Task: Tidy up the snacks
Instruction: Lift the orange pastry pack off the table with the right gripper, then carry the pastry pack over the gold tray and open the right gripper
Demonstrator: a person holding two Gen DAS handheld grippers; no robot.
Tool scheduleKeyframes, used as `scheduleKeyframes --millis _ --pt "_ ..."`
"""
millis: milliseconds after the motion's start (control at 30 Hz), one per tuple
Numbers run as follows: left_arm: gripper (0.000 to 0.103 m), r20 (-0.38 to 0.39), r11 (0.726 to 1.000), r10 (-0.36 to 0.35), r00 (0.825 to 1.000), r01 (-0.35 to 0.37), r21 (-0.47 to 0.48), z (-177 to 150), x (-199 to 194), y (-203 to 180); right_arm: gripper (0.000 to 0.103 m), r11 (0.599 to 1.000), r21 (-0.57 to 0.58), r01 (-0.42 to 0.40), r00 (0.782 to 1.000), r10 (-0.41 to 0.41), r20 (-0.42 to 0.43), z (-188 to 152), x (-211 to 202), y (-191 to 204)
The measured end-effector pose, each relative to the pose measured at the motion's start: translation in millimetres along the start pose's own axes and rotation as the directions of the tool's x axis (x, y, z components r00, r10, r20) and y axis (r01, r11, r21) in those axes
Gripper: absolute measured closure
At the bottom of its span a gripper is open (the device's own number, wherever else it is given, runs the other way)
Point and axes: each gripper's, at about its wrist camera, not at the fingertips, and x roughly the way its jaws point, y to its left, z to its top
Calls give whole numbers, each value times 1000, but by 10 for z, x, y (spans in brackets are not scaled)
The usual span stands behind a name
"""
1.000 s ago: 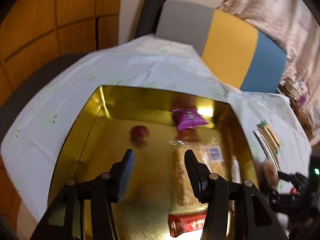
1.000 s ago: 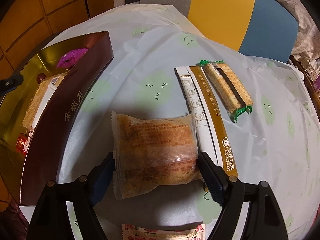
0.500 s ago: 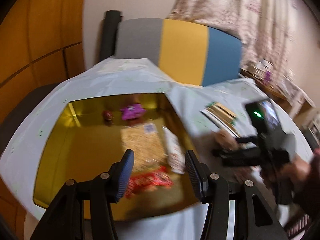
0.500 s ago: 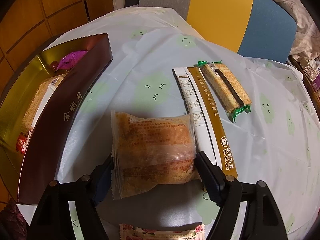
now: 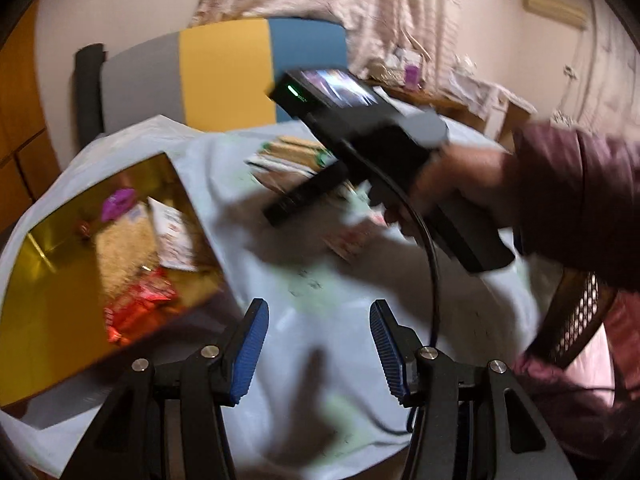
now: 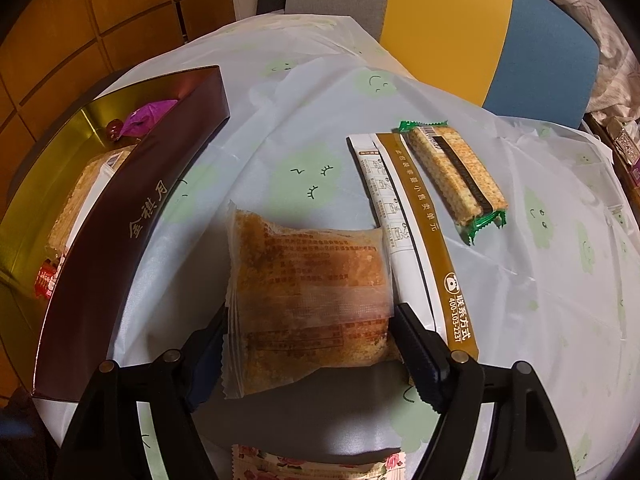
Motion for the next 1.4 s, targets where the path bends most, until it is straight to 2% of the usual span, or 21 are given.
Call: scheduleKeyframes --millis 100,233,300,367,433,600,767,967,1167,1400 --pt "49 -40 1000 -24 999 23 -13 -64 120 -26 24 1000 -4 -1 1000 1 -2 -1 0 4" --pt "50 -72 995 -60 996 54 -81 -129 219 63 27 1000 -17 -3 1000 3 -8 10 -2 10" --pt "50 -79 989 -89 993 79 -126 -147 257 136 33 1000 -26 0 1000 0 -8 18 -12 9" --pt "50 -106 980 -104 989 84 -178 -181 326 227 34 999 -33 1 1000 -1 -13 25 -17 0" --pt "49 -95 974 -118 988 96 -206 -219 312 276 39 999 -45 9 1000 -10 -17 36 -23 15" --pt "49 -100 968 -104 990 78 -237 -261 335 349 50 997 -69 36 998 -39 -40 80 -63 66" --pt "49 -104 967 -89 991 61 -246 -303 299 384 52 995 -86 46 997 -51 -55 117 -108 117" --pt "49 -105 968 -82 991 54 -246 -313 279 394 52 993 -110 35 999 -39 -33 152 -284 110" --pt "47 -110 972 -70 991 43 -231 -280 348 361 52 986 -165 -31 999 34 12 274 -601 273" --pt "46 -105 971 -78 991 51 -233 -275 398 375 52 948 -285 -139 987 157 40 602 -788 764"
